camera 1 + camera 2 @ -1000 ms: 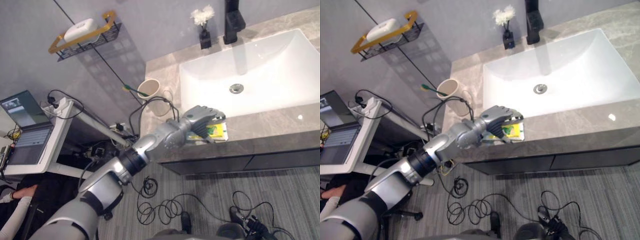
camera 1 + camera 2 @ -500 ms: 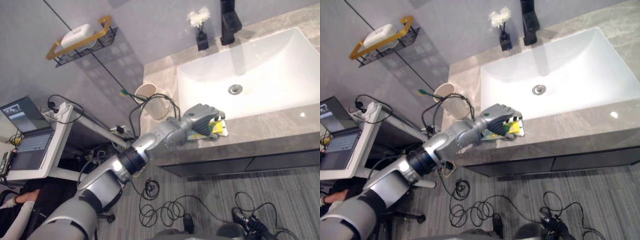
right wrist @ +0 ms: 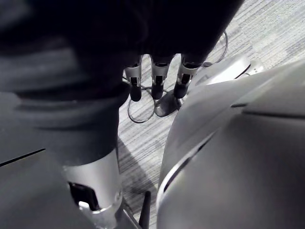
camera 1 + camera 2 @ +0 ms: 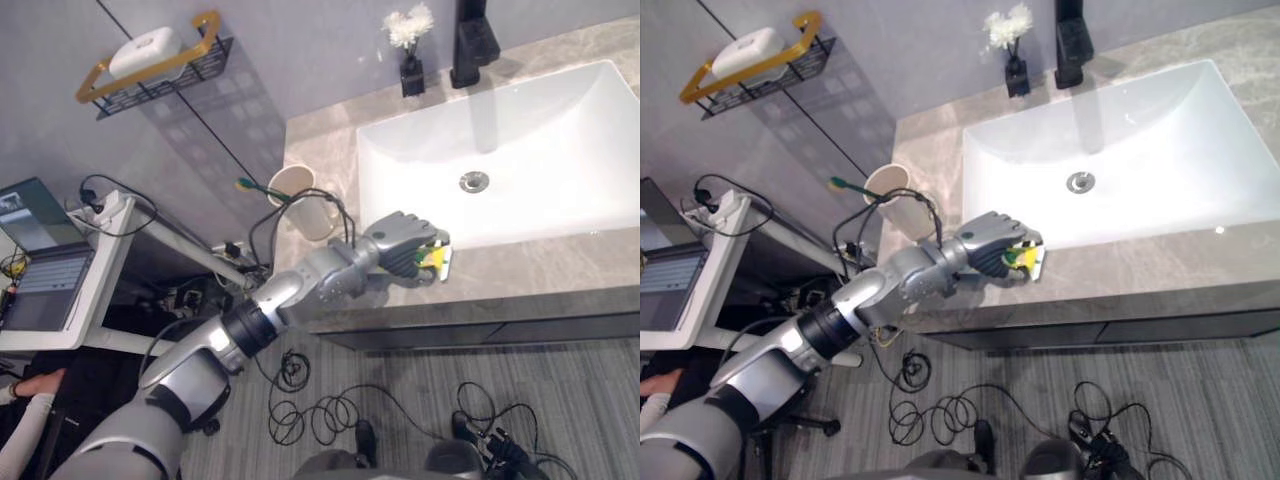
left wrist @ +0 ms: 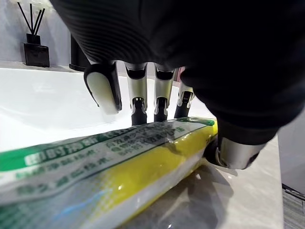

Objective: Organize washtable

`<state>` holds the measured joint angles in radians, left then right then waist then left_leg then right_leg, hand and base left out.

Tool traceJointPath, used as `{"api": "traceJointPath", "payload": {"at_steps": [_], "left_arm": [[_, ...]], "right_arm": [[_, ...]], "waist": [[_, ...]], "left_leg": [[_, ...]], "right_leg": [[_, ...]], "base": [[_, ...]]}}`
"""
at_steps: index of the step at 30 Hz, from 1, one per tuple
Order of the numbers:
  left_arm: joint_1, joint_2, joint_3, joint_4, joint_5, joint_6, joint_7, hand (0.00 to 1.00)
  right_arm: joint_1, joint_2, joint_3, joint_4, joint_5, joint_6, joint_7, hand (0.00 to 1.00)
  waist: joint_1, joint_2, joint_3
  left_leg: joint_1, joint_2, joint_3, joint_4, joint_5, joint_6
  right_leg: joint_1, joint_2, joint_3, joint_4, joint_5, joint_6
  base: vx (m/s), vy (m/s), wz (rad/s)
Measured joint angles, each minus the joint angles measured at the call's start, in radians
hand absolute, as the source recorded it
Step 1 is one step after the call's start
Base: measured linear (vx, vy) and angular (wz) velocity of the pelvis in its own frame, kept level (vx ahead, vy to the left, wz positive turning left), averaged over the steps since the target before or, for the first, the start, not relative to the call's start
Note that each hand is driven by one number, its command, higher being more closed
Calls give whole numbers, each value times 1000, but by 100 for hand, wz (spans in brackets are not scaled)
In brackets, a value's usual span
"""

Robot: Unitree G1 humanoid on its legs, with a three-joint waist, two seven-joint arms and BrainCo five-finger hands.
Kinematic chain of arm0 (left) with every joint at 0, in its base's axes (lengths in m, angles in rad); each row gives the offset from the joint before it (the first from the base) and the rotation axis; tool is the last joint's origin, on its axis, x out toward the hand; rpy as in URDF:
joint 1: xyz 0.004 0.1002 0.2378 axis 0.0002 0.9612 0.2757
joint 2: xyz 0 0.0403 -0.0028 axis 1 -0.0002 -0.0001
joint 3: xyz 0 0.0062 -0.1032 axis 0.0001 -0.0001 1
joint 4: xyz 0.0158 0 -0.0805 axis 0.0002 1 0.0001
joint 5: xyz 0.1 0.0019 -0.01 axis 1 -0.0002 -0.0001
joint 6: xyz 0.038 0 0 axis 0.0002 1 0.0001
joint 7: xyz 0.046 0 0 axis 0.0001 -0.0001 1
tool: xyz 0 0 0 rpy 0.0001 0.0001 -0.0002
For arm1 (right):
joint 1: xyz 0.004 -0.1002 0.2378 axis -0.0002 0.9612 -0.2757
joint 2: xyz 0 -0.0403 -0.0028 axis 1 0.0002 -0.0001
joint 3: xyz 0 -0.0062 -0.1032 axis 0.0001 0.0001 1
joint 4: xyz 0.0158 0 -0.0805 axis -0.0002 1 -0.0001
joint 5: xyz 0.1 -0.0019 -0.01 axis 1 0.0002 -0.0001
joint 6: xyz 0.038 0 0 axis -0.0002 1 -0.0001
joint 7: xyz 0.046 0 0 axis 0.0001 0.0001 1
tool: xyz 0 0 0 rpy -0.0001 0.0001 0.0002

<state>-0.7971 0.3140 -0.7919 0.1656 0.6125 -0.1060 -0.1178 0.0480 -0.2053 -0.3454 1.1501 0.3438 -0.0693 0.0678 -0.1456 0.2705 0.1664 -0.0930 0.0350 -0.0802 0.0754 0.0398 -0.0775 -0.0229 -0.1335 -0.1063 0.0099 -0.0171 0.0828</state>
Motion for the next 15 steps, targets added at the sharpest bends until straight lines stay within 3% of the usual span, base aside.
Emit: {"api": "traceJointPath", "payload": {"at_steps": [9,15], "left_arm": [[43,-21,14,57,28,-15,39,100],[62,-34,53,88,38,-7,61,100]], "right_arm": [[-1,21,-1,-8,-1,-1,-2,0],[-1,21,1,-18,-1,-2,-3,0]], "waist": [[20,-38,-6],[22,-39,-7]], "left_leg": [[13,17,1,0,-2,-2],[12,27,0,-16,-5,-4]], "right_leg": [[8,11,-3,8,9,-11],[9,27,-7,-18,31,-1]], "base": [[14,-1,-2],[-66,9,-1]]}}
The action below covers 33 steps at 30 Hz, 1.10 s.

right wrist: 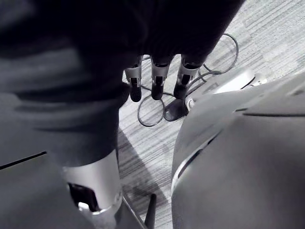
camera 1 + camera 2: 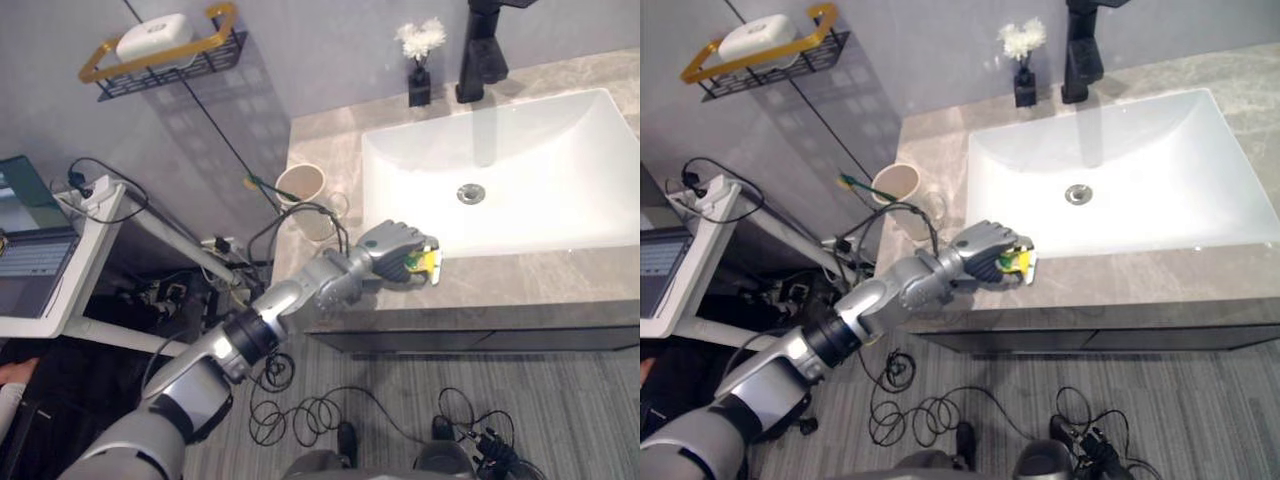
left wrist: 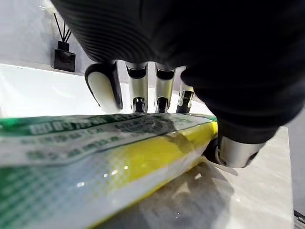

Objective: Organize washtable

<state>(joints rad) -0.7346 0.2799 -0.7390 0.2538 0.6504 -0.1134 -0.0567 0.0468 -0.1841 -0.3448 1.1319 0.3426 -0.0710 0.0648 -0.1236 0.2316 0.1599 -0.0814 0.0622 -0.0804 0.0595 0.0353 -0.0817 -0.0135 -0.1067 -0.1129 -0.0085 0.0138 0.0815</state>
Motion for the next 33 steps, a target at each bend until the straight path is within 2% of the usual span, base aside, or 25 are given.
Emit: {"api": "traceJointPath", "payload": {"at_steps": [9,14,17,23,30,33], "left_arm": [[22,-1,34,7,1,-13,22,100],[113,-1,35,-27,2,-23,36,100],[141,-2,35,-32,1,-28,38,100],[181,-1,41,-75,0,-28,40,100],[251,4,122,-119,1,-27,70,100],[257,8,157,-199,1,-24,108,100]], "right_arm": [[4,9,11,-18,0,-2,-1,0],[21,14,17,-18,0,-2,-1,0],[35,16,29,-19,0,-8,-3,0],[43,16,29,-19,0,-14,-5,0],[45,22,27,-20,1,-28,-5,0],[59,39,19,-19,1,-37,-4,0]], "waist": [[5,-13,-8],[5,-22,-33],[24,-29,-47],[30,-29,-53],[35,-33,-56],[69,-52,-80]], "left_leg": [[-12,11,-5,-33,-16,0],[-10,19,-11,-44,-17,0],[-10,26,-11,-46,-22,-2],[-10,30,-12,-55,-17,-1],[-8,29,-10,-60,-15,-3],[-12,27,1,-61,-15,-3]], "right_leg": [[23,23,-33,-89,3,1],[24,30,-43,-91,2,1],[23,37,-43,-93,0,0],[18,41,-44,-90,-1,-2],[17,41,-48,-89,0,-3],[9,38,-20,-89,-3,0]], "base": [[-65,15,4],[-47,4,4],[-5,-8,-1],[27,-9,-1],[58,-4,0],[47,11,-7]]}}
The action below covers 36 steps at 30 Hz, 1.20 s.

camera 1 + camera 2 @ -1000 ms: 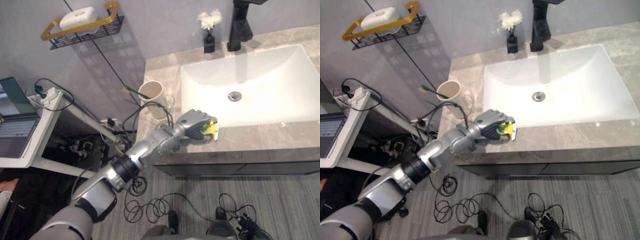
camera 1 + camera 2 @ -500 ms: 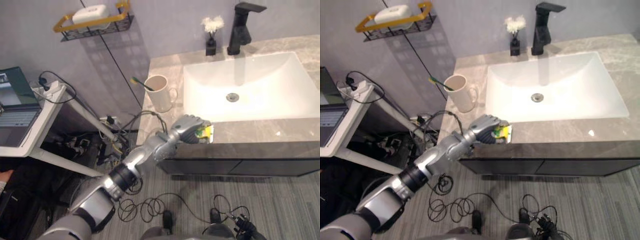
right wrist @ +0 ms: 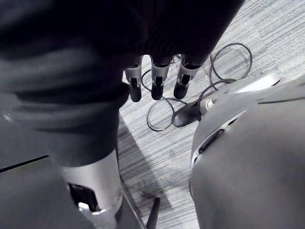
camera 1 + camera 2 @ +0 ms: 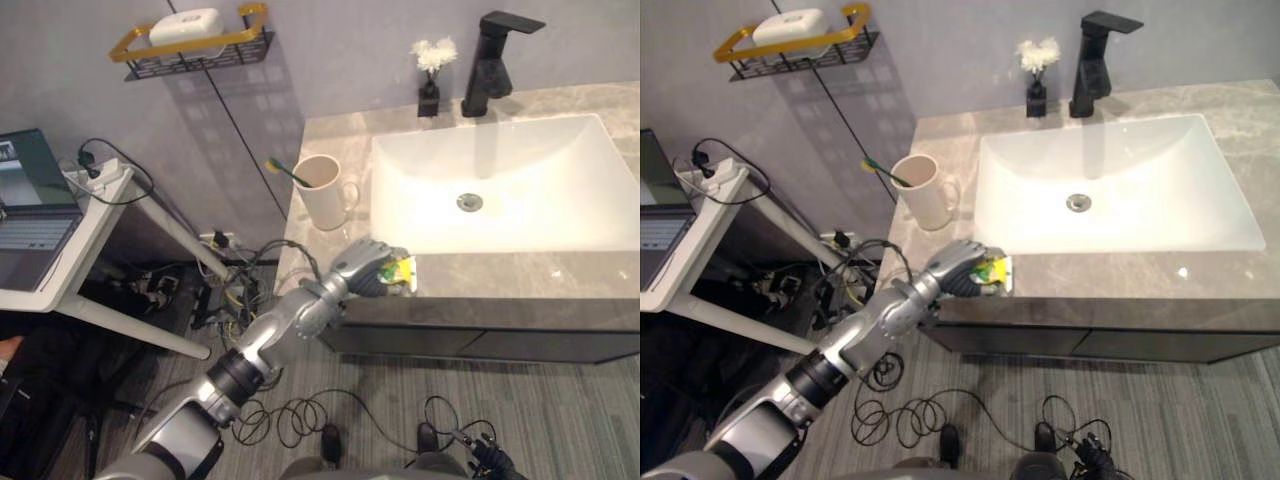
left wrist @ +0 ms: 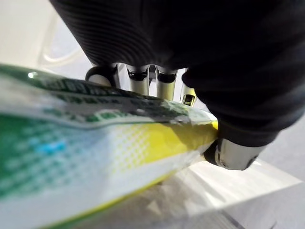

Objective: Organize washtable

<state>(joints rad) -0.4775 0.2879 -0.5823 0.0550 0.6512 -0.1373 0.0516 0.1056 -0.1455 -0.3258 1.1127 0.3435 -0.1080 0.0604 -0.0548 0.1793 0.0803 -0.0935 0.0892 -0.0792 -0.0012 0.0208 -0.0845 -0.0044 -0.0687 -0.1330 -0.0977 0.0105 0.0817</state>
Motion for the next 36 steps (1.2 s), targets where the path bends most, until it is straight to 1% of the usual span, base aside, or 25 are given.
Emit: {"api": "traceJointPath", "payload": {"at_steps": [6,9,13,16,19,22,24,25,26,30,33,36], "left_arm": [[0,-7,8,-127,-3,-4,41,100],[0,-9,12,-167,-11,-6,44,100],[0,-11,50,-236,-18,-15,52,100],[-3,-11,62,-272,-57,-22,60,100],[-72,-11,98,-283,-106,-23,60,100],[-145,-11,149,-311,-192,-21,67,100],[-159,-11,157,-338,-225,-23,67,100],[-174,-10,159,-356,-257,-26,67,100],[-176,-10,161,-359,-263,-26,68,100],[-196,-11,202,-367,-332,-26,92,100],[-257,-11,241,-367,-369,-26,133,100],[-325,-14,260,-358,-376,-27,173,100]], "right_arm": [[11,11,-1,1,0,-2,0,0],[13,11,0,1,0,-2,0,0],[18,11,0,1,0,-3,2,0],[23,11,0,3,0,-2,2,0],[25,11,-1,3,0,-2,4,0],[27,19,-23,3,0,-2,5,0],[30,22,-31,3,0,-1,5,0],[34,22,-31,3,0,-1,5,0],[34,22,-31,3,0,-1,5,0],[36,25,-33,3,0,0,7,0],[38,30,-37,3,0,0,7,0],[40,33,-37,3,0,0,7,0]], "waist": [[15,-21,-18],[15,-23,-23],[15,-25,-26],[15,-29,-38],[16,-31,-49],[16,-32,-58],[16,-33,-59],[17,-35,-61],[17,-35,-62],[15,-41,-73],[16,-44,-74],[14,-49,-79]], "left_leg": [[2,-4,2,0,0,0],[3,-3,2,0,0,0],[4,-2,4,0,0,0],[4,-2,5,-1,0,0],[4,-2,8,-1,0,0],[10,-1,13,-1,0,0],[12,-2,13,-1,0,0],[12,-2,12,-1,0,1],[12,-2,12,-1,0,1],[14,-2,12,-1,1,1],[13,-2,13,-1,1,2],[13,-2,13,-2,1,2]], "right_leg": [[0,-4,4,0,-10,-1],[0,-4,5,0,-12,-2],[-4,-3,9,8,-12,-2],[-5,-3,11,8,-13,-2],[-7,-3,17,12,-12,-2],[-13,-4,23,25,-14,-2],[-13,-4,23,27,-14,-2],[-12,-4,23,27,-14,-2],[-12,-4,23,27,-14,-2],[-11,-4,23,27,-15,-2],[-11,-5,23,27,-14,-2],[-13,-5,24,27,-14,-2]], "base": [[5,4,-2],[-6,2,-1],[-3,1,-1],[0,0,0],[3,1,-1],[7,0,-10],[2,-1,-2],[0,0,0],[0,0,0],[0,0,0],[0,0,0],[0,0,0]]}}
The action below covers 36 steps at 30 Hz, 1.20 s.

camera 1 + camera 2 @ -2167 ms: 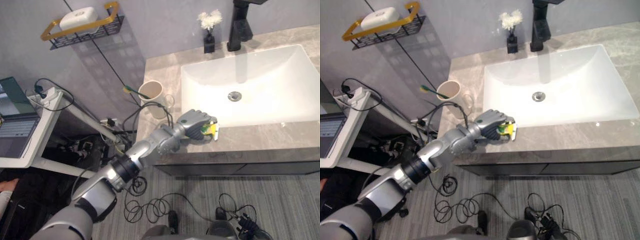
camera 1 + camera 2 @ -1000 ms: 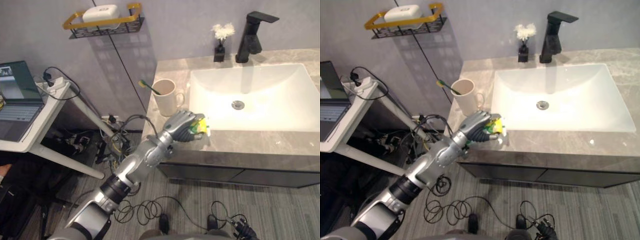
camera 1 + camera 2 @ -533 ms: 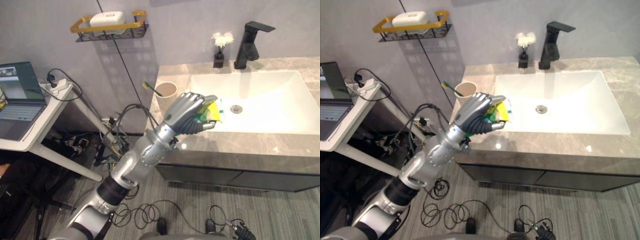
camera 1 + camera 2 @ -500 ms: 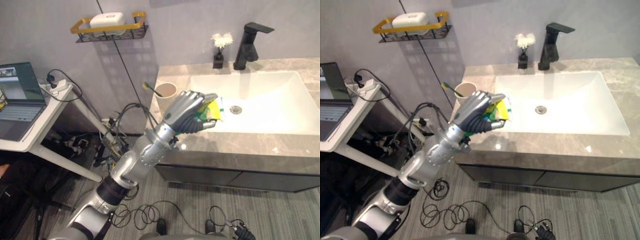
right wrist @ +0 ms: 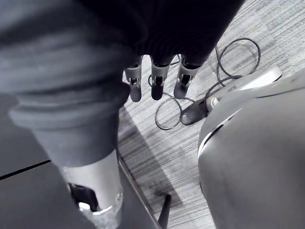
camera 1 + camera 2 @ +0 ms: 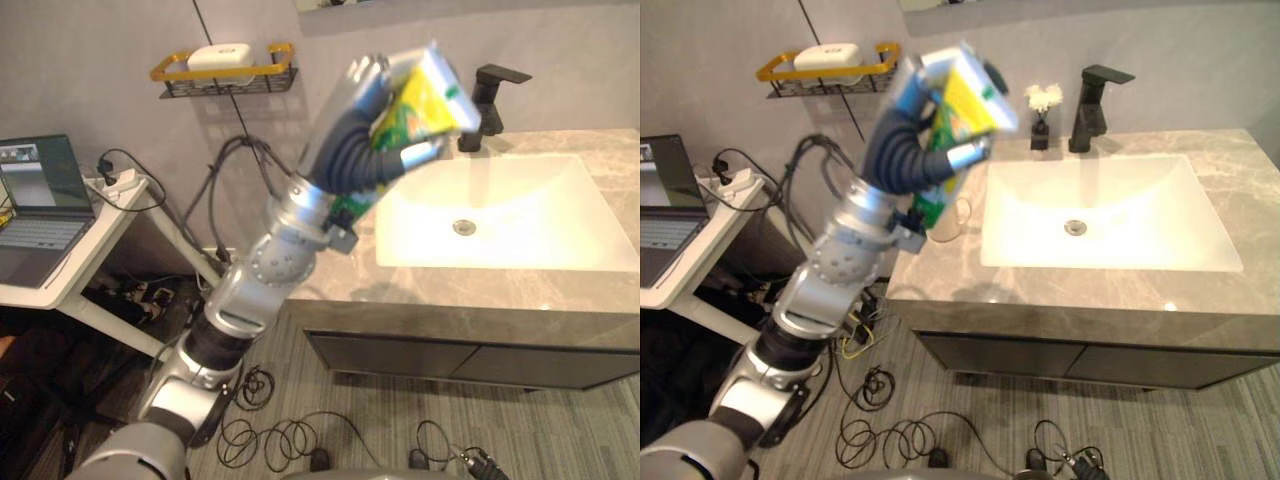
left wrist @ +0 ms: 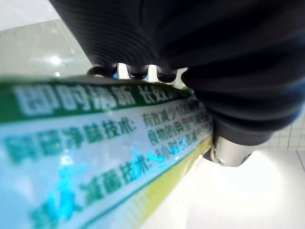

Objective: Organize washtable

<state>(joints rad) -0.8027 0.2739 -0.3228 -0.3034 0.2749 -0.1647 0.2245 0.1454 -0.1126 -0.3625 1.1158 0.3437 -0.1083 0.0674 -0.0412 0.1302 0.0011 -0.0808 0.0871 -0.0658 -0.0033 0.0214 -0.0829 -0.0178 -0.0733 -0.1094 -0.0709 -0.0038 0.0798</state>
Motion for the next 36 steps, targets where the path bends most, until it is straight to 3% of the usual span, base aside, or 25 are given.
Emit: {"api": "traceJointPath", "payload": {"at_steps": [7,11,14,20,29,32,36], "left_arm": [[-123,-28,69,93,-54,1,73,100],[-207,-33,118,197,-137,0,124,100],[-231,-36,142,262,-195,2,155,100],[-243,-39,141,322,-191,5,187,100],[-252,-38,144,435,-140,44,218,100],[-256,-38,143,435,-30,64,236,100],[-256,-38,142,435,40,73,237,100]], "right_arm": [[-1,4,-1,-1,0,0,-1,0],[-3,7,-2,-2,1,0,-2,0],[-4,10,-2,-2,9,0,-3,0],[-6,12,-1,-3,10,0,-4,0],[2,26,0,-21,21,0,-10,0],[3,28,0,-24,21,0,-19,0],[3,28,1,-28,20,-1,-22,0]], "waist": [[-7,-2,-5],[-10,-6,-6],[-30,-7,-6],[-33,-8,-6],[-55,-24,-3],[-56,-26,-2],[-56,-26,-2]], "left_leg": [[9,1,17,-17,1,1],[9,1,38,-26,1,1],[12,1,43,-30,1,1],[20,1,63,-35,1,1],[16,-1,116,-67,3,3],[8,-1,123,-69,3,3],[7,-1,123,-69,3,3]], "right_leg": [[-6,0,11,-1,0,0],[-21,-1,33,-1,0,0],[-21,-1,39,-1,0,0],[-30,-2,64,-4,0,0],[-72,-3,115,-20,15,8],[-85,-3,123,-20,19,7],[-89,-3,130,-20,19,7]], "base": [[21,0,-4],[40,8,-13],[34,6,-6],[17,4,-14],[17,16,-17],[46,-6,-9],[59,-11,-4]]}}
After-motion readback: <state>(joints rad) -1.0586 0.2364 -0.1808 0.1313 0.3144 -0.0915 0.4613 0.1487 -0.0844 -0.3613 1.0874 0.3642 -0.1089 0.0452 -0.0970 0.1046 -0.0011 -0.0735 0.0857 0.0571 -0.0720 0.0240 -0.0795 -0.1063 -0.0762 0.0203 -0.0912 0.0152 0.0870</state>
